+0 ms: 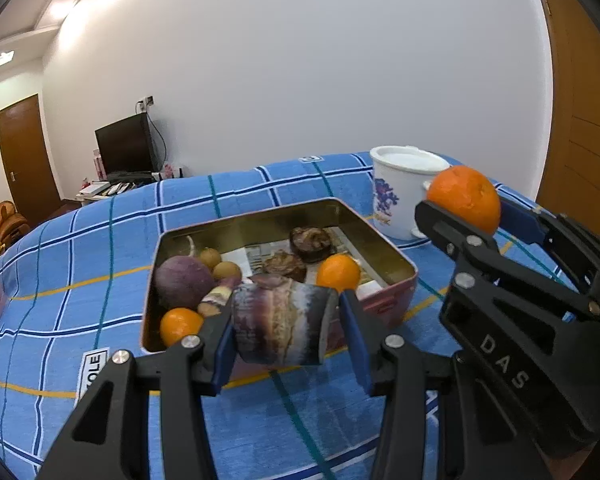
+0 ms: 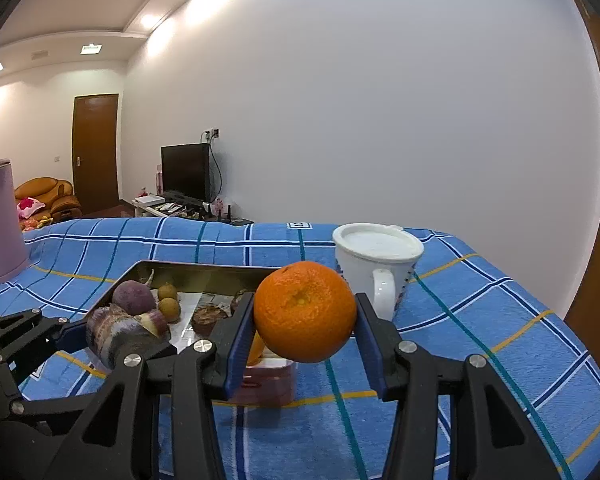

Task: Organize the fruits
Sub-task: 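Carry the orange and the sugarcane piece over the tin box, then lower the sugarcane piece into the tin with the left gripper while the right lowers the orange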

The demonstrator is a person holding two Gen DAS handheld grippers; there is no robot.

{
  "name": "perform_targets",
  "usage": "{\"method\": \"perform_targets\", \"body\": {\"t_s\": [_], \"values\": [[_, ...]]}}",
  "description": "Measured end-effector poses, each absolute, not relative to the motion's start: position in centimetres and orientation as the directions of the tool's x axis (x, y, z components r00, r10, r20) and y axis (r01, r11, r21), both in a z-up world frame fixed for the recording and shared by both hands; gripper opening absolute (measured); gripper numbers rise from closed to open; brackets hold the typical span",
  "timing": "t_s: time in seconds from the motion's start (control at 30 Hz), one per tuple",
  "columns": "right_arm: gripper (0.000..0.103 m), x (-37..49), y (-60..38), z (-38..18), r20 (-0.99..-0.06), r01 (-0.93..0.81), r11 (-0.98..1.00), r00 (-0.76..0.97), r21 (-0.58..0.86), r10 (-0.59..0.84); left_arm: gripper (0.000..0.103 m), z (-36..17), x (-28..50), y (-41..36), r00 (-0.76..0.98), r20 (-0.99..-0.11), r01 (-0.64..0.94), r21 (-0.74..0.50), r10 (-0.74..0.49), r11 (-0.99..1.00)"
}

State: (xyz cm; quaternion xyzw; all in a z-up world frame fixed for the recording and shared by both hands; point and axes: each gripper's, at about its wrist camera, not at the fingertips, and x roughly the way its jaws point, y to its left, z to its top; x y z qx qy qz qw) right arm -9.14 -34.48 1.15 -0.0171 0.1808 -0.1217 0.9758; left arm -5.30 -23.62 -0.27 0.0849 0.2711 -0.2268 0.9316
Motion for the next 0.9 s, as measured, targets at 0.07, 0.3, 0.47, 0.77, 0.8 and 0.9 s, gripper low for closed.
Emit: {"method": "perform_targets", "body": {"t_s": [0.07, 0.3, 0.47, 0.77, 0.8, 0.9], "values": [[0.050, -9.2, -34.8, 1.1, -0.348, 0.237, 0.969, 0.904, -0.073, -0.248, 0.049, -0.2, -5.3, -23.9, 0.748, -0.543, 0.472, 0.031, -0.382, 0.881], [0.050, -9.1, -35.3, 1.1, -0.353, 0.244, 0.968, 0.902, -0.061, -0.250, 0.049, -0.2, -4.9, -23.7, 0.748, -0.544, 0.462, 0.015, -0.380, 0.887], [0.050, -9.1, -35.0, 1.1, -0.346, 0.242, 0.967, 0.903, -0.075, -0.253, 0.049, -0.3, -4.6, -23.3, 0.754, -0.541, 0.450, 0.009, -0.374, 0.893], [0.050, -8.5, -34.9, 1.0, -0.362, 0.253, 0.963, 0.893, -0.091, -0.269, 0.049, 0.1, -4.4, -22.8, 0.749, -0.543, 0.447, -0.011, -0.381, 0.895], [0.050, -8.3, -35.0, 1.1, -0.372, 0.252, 0.964, 0.889, -0.089, -0.267, 0.049, 0.5, -4.1, -22.5, 0.746, -0.543, 0.444, -0.027, -0.385, 0.896], [0.050, -7.7, -35.3, 1.9, -0.395, 0.247, 0.966, 0.882, -0.081, -0.258, 0.049, 1.5, -3.1, -21.4, 0.759, -0.527, 0.418, -0.054, -0.381, 0.907]]}}
